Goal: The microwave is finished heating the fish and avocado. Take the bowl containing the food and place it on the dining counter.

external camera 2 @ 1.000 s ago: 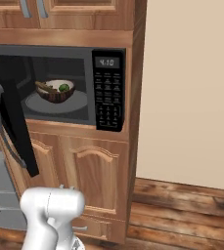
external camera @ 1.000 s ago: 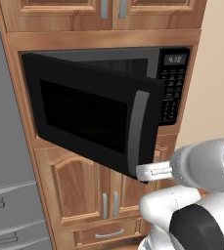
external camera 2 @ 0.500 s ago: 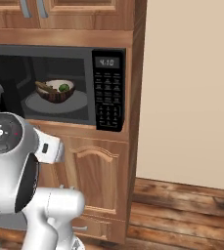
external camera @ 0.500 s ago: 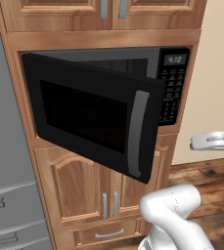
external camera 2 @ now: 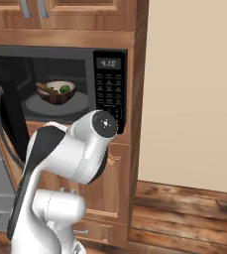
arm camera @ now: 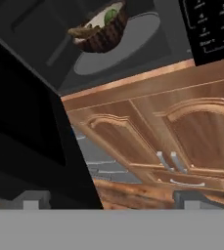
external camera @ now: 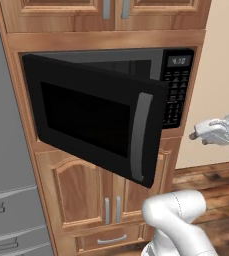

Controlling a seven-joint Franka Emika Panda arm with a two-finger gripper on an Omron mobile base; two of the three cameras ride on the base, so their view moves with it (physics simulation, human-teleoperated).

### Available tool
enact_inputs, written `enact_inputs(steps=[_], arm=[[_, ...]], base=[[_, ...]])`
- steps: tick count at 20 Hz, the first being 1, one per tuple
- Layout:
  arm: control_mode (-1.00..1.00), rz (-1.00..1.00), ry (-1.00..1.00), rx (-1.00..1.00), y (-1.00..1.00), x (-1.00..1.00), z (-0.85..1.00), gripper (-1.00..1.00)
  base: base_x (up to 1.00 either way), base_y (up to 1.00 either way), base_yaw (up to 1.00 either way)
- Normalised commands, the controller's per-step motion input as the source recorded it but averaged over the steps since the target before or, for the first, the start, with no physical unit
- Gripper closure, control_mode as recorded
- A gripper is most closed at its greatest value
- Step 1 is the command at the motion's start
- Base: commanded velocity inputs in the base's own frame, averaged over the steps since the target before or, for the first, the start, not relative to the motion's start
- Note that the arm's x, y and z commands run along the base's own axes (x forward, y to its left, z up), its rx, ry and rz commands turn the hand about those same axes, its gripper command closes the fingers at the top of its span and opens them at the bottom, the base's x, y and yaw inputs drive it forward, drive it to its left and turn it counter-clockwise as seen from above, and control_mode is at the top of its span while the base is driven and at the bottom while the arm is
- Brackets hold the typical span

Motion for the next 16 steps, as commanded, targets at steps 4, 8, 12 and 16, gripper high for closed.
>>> enact_inputs(steps=[4, 8, 12, 16], arm=[[-1.0, -0.03, 0.17, 0.37, 0.68, 1.0, -0.19, -1.0], [-1.0, 0.0, 0.32, 0.23, 0.85, 0.66, 0.0, -1.0], [-1.0, 0.02, 0.37, 0.14, 0.94, 0.13, 0.0, -1.0], [-1.0, 0.1, 0.34, 0.15, 0.86, -0.17, 0.0, -1.0]], base=[[0.0, 0.0, 0.0], [0.0, 0.0, 0.0], [0.0, 0.0, 0.0], [0.0, 0.0, 0.0]])
